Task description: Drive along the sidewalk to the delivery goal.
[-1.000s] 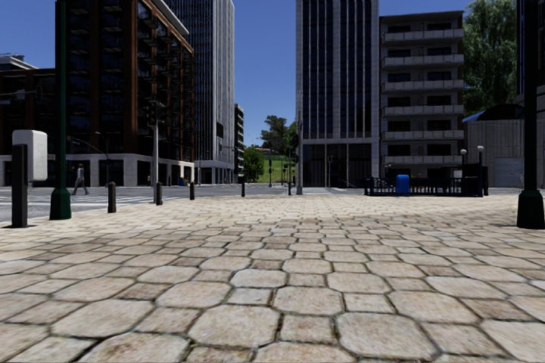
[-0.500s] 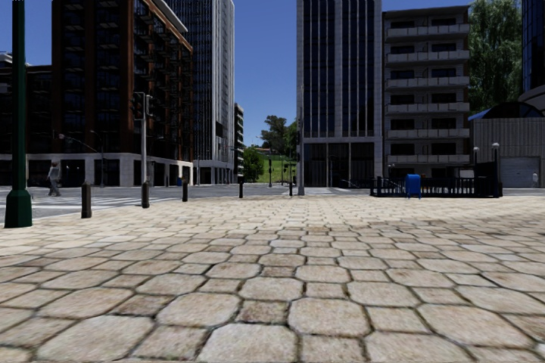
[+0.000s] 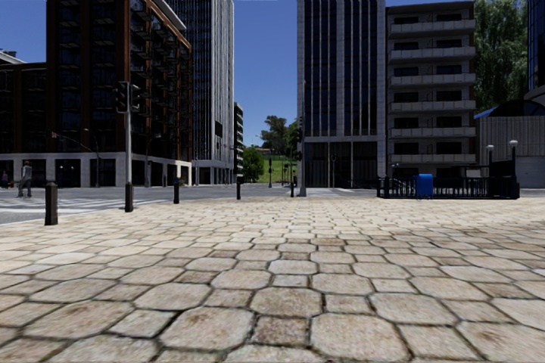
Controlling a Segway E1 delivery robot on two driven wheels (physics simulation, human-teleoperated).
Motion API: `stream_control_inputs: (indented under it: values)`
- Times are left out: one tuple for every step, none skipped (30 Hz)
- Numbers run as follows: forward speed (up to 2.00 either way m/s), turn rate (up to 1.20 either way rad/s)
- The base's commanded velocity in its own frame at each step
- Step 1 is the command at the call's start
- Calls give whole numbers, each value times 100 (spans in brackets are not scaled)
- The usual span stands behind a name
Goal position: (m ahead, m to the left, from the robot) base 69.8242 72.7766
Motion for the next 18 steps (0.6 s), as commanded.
stream_control_inputs:
  values:
    - [200,0]
    - [200,0]
    - [200,0]
    - [200,0]
    - [200,0]
    - [200,0]
    - [200,0]
    - [200,0]
    - [200,0]
    - [200,0]
    - [200,0]
    - [200,0]
    - [200,0]
    - [200,0]
    - [200,0]
    - [200,0]
    - [200,0]
    - [200,0]
